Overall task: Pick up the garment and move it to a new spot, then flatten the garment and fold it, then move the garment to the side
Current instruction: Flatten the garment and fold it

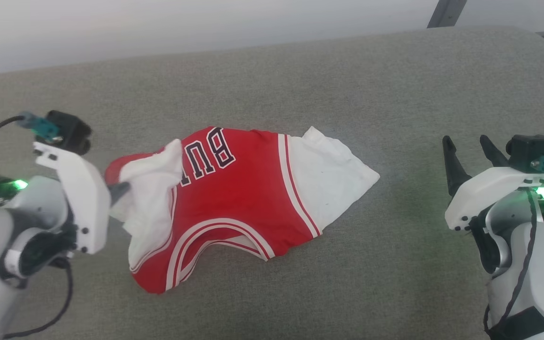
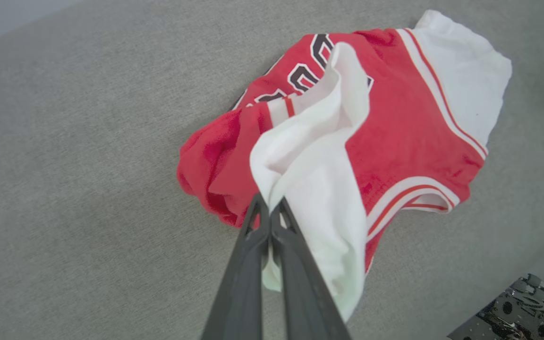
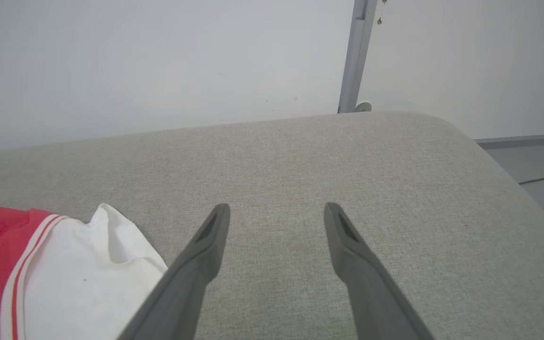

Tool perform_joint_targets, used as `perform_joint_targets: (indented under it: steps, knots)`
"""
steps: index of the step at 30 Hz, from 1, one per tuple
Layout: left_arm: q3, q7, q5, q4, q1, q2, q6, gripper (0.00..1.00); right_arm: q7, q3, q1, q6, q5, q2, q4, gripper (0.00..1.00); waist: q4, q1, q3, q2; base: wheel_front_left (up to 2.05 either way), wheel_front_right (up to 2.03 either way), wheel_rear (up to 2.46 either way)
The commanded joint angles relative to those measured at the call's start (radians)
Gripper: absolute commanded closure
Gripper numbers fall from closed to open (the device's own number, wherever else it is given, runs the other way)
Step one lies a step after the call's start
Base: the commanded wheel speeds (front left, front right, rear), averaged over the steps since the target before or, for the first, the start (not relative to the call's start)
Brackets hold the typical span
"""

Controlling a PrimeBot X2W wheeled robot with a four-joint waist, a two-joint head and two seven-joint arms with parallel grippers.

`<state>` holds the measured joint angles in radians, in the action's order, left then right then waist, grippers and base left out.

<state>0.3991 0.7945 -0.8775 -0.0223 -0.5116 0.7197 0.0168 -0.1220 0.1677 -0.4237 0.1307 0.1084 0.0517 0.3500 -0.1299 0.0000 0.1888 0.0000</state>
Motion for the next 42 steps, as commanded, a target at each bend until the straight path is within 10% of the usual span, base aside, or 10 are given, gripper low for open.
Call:
perform_joint_targets:
  steps: [1,14,21,26,27,42]
  knots:
    - [-0.012,0.001,-0.003,0.009,0.011,0.009,0.012,1.00,0.003,0.000,0.009,0.000,0.001,-0.002,-0.004,0.00,0.001,0.0000,0.001,0.0000,0.00,0.00,0.00]
    - [-0.209,-0.075,-0.112,-0.036,0.204,0.074,0.149,1.00,-0.008,0.007,0.017,0.000,0.000,-0.002,-0.016,0.00,0.010,0.0000,0.013,0.0000,0.00,0.00,0.00]
    - [-0.253,-0.131,-0.171,-0.249,0.244,0.033,0.121,1.00,-0.019,0.001,0.014,0.000,0.002,-0.002,-0.012,0.00,0.016,0.0000,0.020,0.0000,0.00,0.00,0.00]
    - [-0.245,-0.161,-0.185,-0.393,0.201,-0.008,0.074,0.57,-0.025,-0.010,0.009,0.000,-0.005,-0.002,-0.010,0.00,0.022,0.0000,0.018,0.0000,0.00,0.00,0.00]
    - [-0.245,-0.168,-0.187,-0.418,0.190,-0.016,0.070,0.00,-0.026,-0.013,0.009,0.000,-0.006,-0.002,-0.010,0.00,0.024,0.0000,0.015,0.0000,0.00,0.00,0.00]
    - [-0.232,-0.361,-0.122,-0.520,0.096,-0.061,-0.025,0.00,-0.106,-0.140,0.026,0.000,0.013,-0.002,-0.006,0.00,0.130,0.0000,-0.052,0.0000,0.00,0.00,0.00]
